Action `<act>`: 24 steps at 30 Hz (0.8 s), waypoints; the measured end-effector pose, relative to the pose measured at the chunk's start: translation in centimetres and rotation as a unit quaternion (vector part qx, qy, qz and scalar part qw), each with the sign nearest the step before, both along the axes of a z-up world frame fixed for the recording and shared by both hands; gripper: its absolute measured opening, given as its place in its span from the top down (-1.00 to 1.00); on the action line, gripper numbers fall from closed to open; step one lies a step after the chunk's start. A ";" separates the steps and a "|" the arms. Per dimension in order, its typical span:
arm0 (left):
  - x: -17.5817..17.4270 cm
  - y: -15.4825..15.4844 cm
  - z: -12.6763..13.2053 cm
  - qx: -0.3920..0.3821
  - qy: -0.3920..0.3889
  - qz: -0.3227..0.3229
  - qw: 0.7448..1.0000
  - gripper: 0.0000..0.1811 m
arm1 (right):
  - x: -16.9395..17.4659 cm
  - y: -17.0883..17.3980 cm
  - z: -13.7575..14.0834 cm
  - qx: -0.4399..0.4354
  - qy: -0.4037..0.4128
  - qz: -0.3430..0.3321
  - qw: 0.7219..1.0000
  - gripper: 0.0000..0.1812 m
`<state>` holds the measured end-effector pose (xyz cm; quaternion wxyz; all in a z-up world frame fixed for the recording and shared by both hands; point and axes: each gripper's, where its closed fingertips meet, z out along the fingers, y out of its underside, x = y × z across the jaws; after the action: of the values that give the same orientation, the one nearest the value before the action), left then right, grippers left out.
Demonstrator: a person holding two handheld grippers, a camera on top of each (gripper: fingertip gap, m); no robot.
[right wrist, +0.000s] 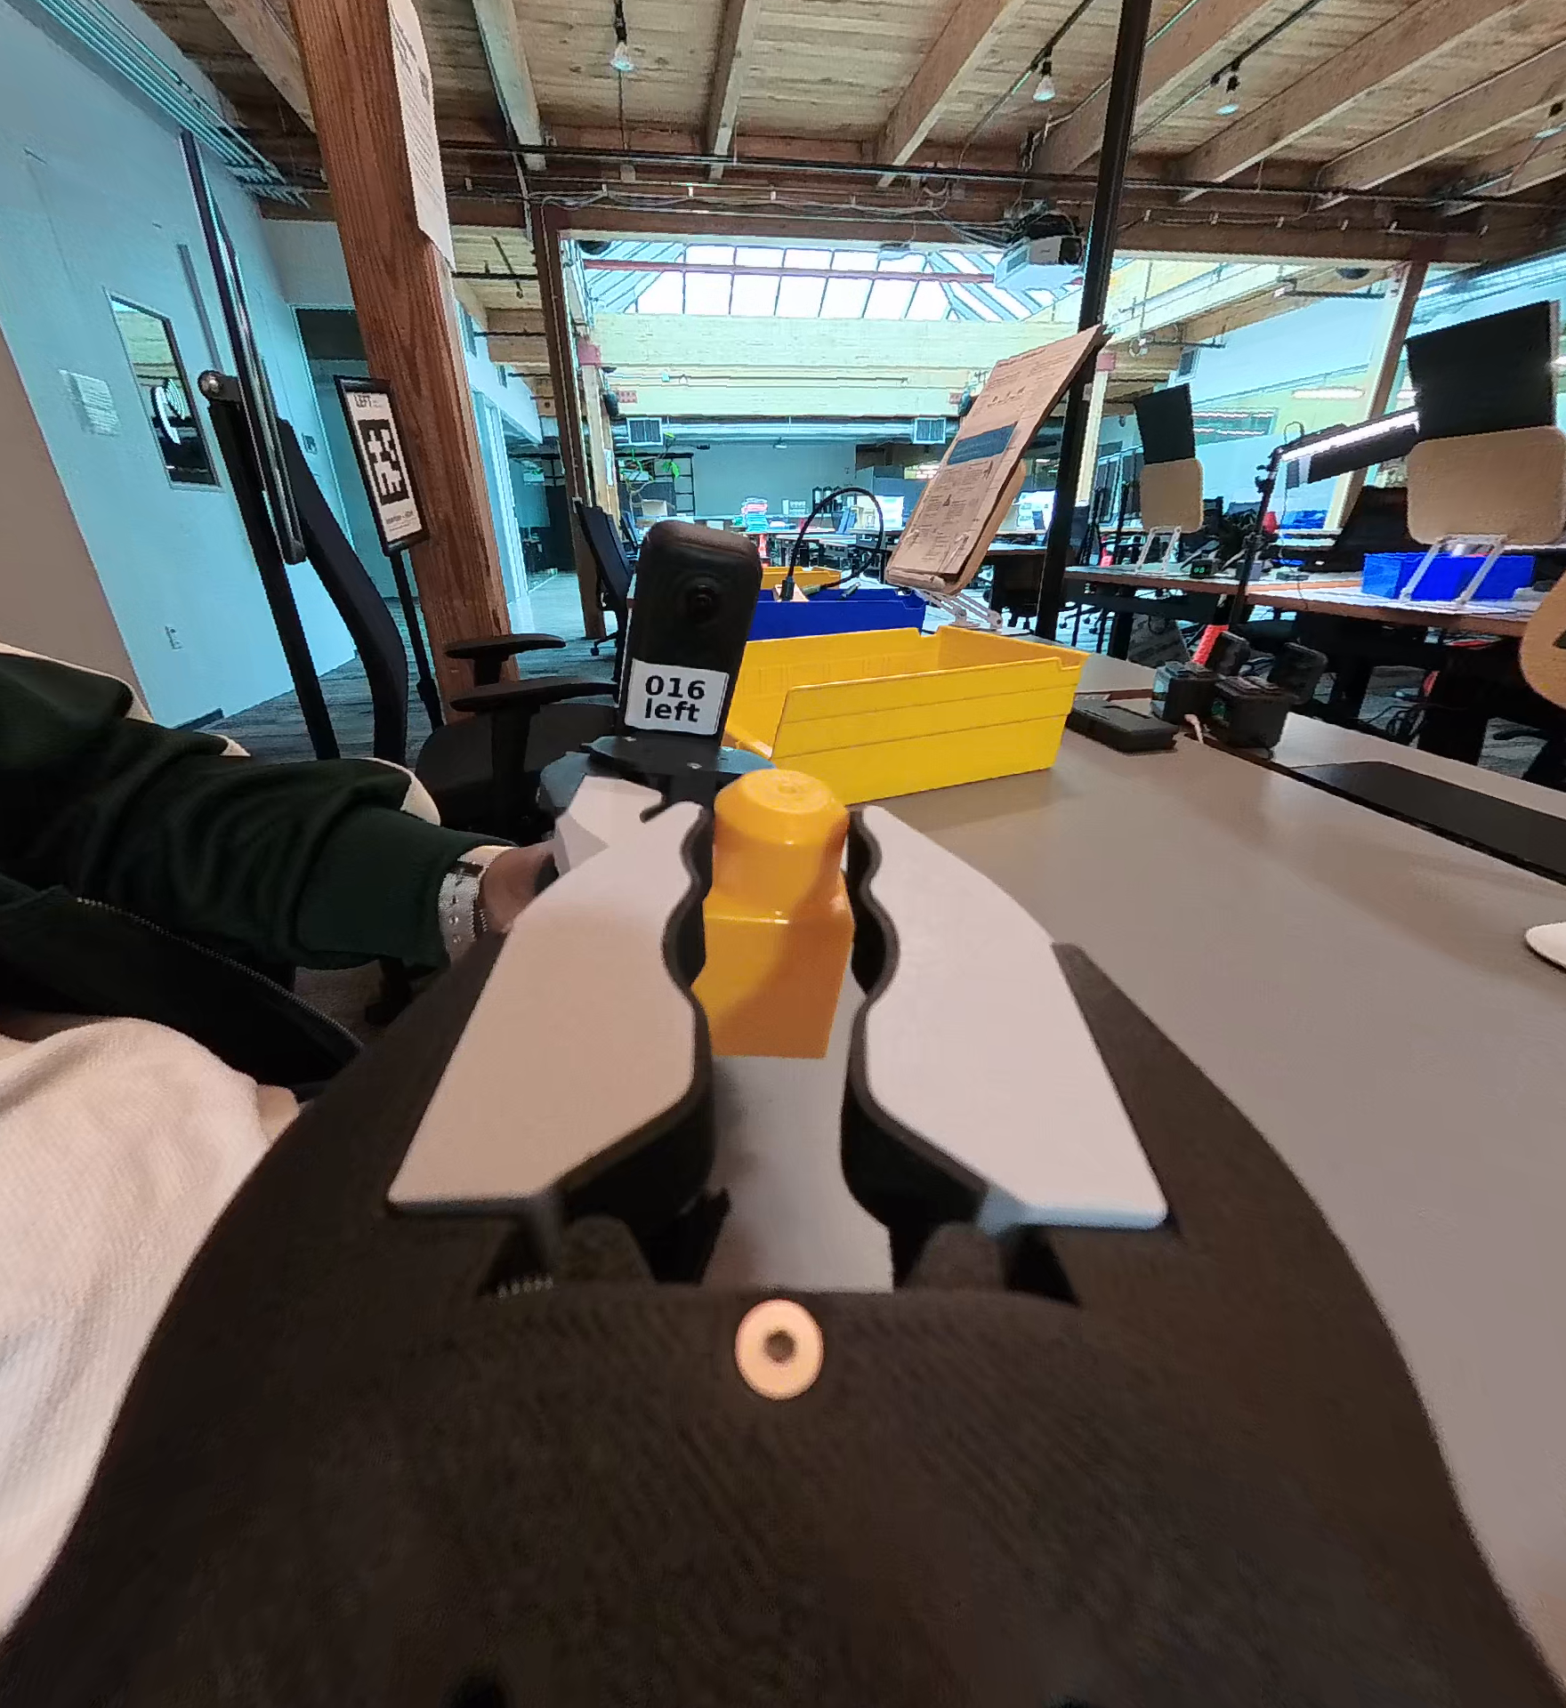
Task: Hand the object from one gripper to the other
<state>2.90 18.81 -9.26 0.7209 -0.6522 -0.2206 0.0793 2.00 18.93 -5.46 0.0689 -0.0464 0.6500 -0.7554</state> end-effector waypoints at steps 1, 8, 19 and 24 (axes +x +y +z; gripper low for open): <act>0.0 0.0 -0.1 -0.003 0.000 0.000 1.000 0.37 | 0.0 0.0 0.0 0.000 -0.001 0.002 1.000 0.69; 0.4 1.1 -1.1 -0.040 0.002 -0.016 0.999 0.38 | 0.5 -0.4 -0.5 0.015 0.006 0.006 1.000 0.69; 0.8 1.6 -1.7 -0.068 0.011 -0.031 0.997 0.61 | 1.3 -0.9 -0.4 0.018 0.011 0.014 1.000 0.67; 0.7 1.1 -0.7 -0.031 0.009 -0.025 0.999 0.61 | -1.0 -0.7 0.6 -0.023 0.031 -0.074 0.997 0.02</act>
<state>3.59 19.86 -9.94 0.7038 -0.6789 -0.1954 0.0740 1.01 18.21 -4.85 -0.0082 -0.0234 0.6357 -0.7715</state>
